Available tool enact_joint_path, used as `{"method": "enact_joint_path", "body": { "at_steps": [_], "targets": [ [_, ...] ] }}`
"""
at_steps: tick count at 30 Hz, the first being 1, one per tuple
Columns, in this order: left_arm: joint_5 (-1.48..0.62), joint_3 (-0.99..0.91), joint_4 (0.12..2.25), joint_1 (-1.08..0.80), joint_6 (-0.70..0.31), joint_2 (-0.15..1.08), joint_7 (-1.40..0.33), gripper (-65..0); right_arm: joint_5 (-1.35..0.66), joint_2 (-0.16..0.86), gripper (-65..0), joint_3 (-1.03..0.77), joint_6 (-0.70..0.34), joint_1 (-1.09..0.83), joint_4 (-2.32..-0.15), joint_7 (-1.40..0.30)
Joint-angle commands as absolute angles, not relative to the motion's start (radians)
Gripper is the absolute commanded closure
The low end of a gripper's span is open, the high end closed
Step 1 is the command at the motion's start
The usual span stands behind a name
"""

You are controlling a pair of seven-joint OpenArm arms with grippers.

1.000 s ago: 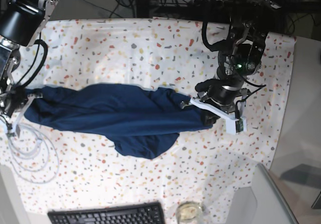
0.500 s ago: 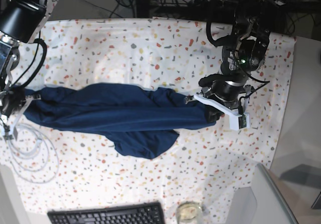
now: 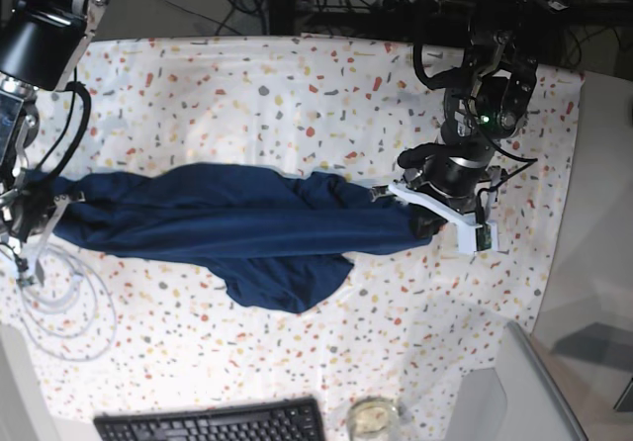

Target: Layout the t-shirt on the table in an organized manner, then fold the t-shirt properly

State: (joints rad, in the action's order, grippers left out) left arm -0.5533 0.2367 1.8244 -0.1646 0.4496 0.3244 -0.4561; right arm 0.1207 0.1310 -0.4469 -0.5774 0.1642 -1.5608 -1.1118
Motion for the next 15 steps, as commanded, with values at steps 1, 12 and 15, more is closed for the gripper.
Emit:
{"method": "enact_joint_path", "body": {
  "at_steps": [1, 12, 15],
  "targets": [
    [-0.547, 0.231, 1.86, -0.151, 0.449, 0.328, -0.427, 0.0, 0.119, 0.147, -0.3, -0.446, -0.576, 0.214, -1.578, -1.099],
    [-0.549, 0.11, 1.906, -0.143, 0.449, 0.325, -0.43, 0.0, 0.168, 0.225, -0.3, -0.354, -0.575, 0.361, -1.455, -1.063],
    [-0.549, 0.11, 1.902, -0.151, 0.449, 0.323, -0.432, 0.0, 0.17, 0.231, -0.8, -0.318, -0.572, 0.438, -1.218, -0.951]
  ]
}}
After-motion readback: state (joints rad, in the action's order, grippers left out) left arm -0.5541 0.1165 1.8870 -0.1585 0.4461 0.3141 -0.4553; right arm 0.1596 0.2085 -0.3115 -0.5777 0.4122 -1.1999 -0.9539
